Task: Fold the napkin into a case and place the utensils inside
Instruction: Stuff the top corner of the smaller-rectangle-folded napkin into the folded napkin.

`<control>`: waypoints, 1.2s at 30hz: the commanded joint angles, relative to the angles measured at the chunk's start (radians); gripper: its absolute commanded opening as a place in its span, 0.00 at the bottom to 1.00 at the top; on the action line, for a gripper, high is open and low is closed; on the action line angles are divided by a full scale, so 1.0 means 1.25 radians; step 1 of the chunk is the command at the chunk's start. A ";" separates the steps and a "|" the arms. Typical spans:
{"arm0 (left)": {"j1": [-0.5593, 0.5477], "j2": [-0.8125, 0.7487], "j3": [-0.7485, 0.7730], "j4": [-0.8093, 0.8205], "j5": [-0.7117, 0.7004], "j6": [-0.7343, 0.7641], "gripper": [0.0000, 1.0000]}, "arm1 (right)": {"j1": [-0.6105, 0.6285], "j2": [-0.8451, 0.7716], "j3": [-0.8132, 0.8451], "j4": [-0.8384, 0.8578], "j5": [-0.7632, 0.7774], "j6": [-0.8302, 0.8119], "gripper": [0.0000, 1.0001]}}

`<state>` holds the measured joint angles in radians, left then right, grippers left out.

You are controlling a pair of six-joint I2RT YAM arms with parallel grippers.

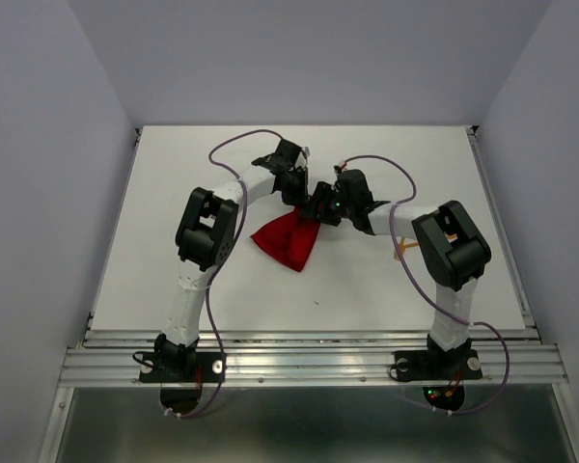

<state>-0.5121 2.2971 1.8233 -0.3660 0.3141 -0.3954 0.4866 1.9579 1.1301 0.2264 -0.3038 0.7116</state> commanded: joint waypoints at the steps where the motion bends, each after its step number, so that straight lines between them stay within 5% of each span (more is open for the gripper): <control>1: 0.000 -0.021 -0.018 -0.048 -0.008 0.006 0.00 | 0.007 0.007 0.032 0.046 0.009 0.028 0.58; 15: 0.000 -0.021 -0.008 -0.054 -0.008 0.002 0.00 | 0.022 0.065 0.047 0.090 0.020 0.113 0.52; 23: 0.000 -0.020 -0.009 -0.054 -0.007 -0.006 0.00 | 0.022 0.065 0.013 0.166 0.058 0.187 0.60; 36: 0.000 -0.034 -0.015 -0.056 -0.007 -0.009 0.00 | 0.022 0.101 -0.024 0.238 0.091 0.271 0.15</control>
<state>-0.5014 2.2951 1.8236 -0.3706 0.3111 -0.4129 0.5056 2.0880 1.1236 0.4351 -0.2386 1.0222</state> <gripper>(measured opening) 0.037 0.192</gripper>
